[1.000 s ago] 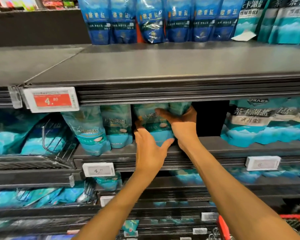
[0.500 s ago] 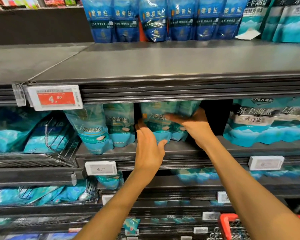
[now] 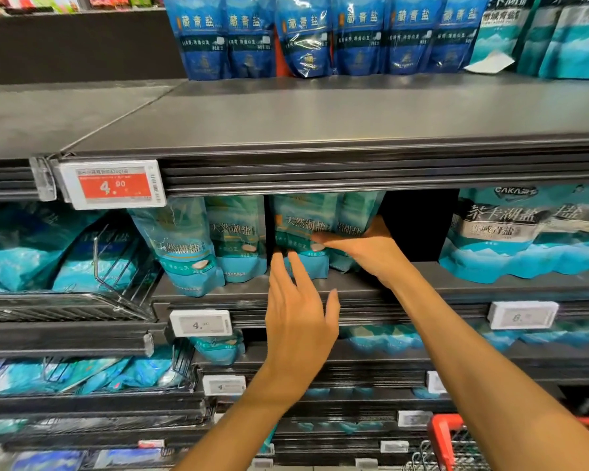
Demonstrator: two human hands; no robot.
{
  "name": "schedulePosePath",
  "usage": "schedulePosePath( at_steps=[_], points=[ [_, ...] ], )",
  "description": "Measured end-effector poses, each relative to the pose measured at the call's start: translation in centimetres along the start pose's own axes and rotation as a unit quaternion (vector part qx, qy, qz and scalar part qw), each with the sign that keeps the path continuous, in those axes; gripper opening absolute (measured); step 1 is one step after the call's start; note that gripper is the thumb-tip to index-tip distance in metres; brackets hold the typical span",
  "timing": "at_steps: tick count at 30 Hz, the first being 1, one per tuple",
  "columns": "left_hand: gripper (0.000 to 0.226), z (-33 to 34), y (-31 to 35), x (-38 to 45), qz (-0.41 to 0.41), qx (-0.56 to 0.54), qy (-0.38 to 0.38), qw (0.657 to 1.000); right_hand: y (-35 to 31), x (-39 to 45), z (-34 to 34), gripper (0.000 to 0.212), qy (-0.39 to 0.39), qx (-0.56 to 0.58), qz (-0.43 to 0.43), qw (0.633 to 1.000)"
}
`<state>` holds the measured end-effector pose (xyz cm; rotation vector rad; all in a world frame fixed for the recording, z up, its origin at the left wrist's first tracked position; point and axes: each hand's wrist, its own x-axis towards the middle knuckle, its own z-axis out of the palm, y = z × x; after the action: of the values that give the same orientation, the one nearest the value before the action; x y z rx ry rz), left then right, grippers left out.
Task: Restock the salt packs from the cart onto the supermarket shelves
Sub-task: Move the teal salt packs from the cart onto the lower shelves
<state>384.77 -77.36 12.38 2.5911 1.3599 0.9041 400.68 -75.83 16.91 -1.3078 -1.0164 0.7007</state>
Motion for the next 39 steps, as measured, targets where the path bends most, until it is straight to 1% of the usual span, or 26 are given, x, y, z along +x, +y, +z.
schedulePosePath(
  at_steps=[4,7,11,13,15,16,19,20,22,23,24,26,27,28,30,32,34,36,39],
  points=[
    [0.078,0.0,0.2,-0.7,0.021,0.0,0.015,1.0,-0.3,0.7,0.5,0.04,-0.025,-0.008,0.012,1.0],
    [0.077,0.0,-0.2,-0.6,0.012,-0.001,0.012,1.0,-0.4,1.2,0.9,0.035,-0.052,0.0,0.002,0.999],
    [0.08,0.1,-0.8,-0.8,0.006,0.002,0.006,1.0,-0.3,1.5,1.5,0.036,-0.073,0.006,-0.005,0.997],
    [0.08,0.3,-1.0,-0.7,0.015,0.017,0.01,1.0,-0.2,1.6,1.5,0.034,-0.067,0.004,0.004,0.998],
    [0.081,0.4,-1.1,-0.6,0.014,0.03,0.013,0.999,-0.3,1.4,1.4,0.027,-0.045,0.001,0.028,0.999],
    [0.082,0.4,-1.1,-0.5,0.011,0.032,0.014,0.999,-0.3,1.3,1.4,0.029,-0.03,0.003,0.045,0.999],
    [0.083,0.4,-1.1,-0.6,0.006,0.043,0.016,0.999,-0.2,0.8,1.1,0.046,-0.004,-0.008,0.077,0.997],
    [0.083,0.4,-1.1,-0.6,0.004,0.049,0.015,0.999,-0.2,0.7,1.0,0.045,-0.006,-0.02,0.077,0.997],
    [0.083,0.3,-1.0,-0.6,0.0,0.051,0.014,0.999,-0.4,0.7,0.6,0.025,-0.011,-0.042,0.068,0.997],
    [0.084,0.3,-1.1,-0.6,-0.002,0.047,0.015,0.999,-0.5,0.6,0.4,0.023,-0.01,-0.048,0.062,0.997],
    [0.084,0.2,-1.1,-0.6,-0.004,0.044,0.015,0.999,-0.5,0.6,0.2,0.03,-0.003,-0.053,0.058,0.997],
    [0.084,0.1,-1.2,-0.6,-0.008,0.037,0.017,0.999,-0.5,0.7,-0.4,0.056,0.016,-0.061,0.061,0.996],
    [0.084,0.1,-1.3,-0.6,-0.007,0.034,0.017,0.999,-0.4,0.7,-0.8,0.064,0.018,-0.062,0.066,0.996],
    [0.084,0.1,-1.3,-0.6,-0.006,0.03,0.017,0.999,-0.3,0.6,-1.0,0.068,0.02,-0.066,0.074,0.995],
    [0.085,0.2,-1.4,-0.7,-0.006,0.022,0.017,1.0,-0.2,0.1,-1.5,0.07,0.038,-0.098,0.111,0.988],
    [0.084,0.2,-1.4,-0.7,-0.009,0.008,0.021,1.0,0.0,-0.2,-1.8,0.058,0.044,-0.143,0.148,0.978],
    [0.082,0.3,-1.4,-0.8,-0.008,-0.005,0.03,1.0,-0.1,-0.4,-2.0,0.047,0.028,-0.166,0.158,0.973],
    [0.079,0.3,-1.4,-1.0,-0.005,-0.016,0.042,0.999,-0.2,-0.6,-2.1,0.05,0.023,-0.158,0.158,0.974],
    [0.077,0.4,-1.4,-1.2,-0.002,-0.038,0.055,0.998,-0.4,-0.9,-2.0,0.056,0.039,-0.139,0.144,0.979]
  ],
)
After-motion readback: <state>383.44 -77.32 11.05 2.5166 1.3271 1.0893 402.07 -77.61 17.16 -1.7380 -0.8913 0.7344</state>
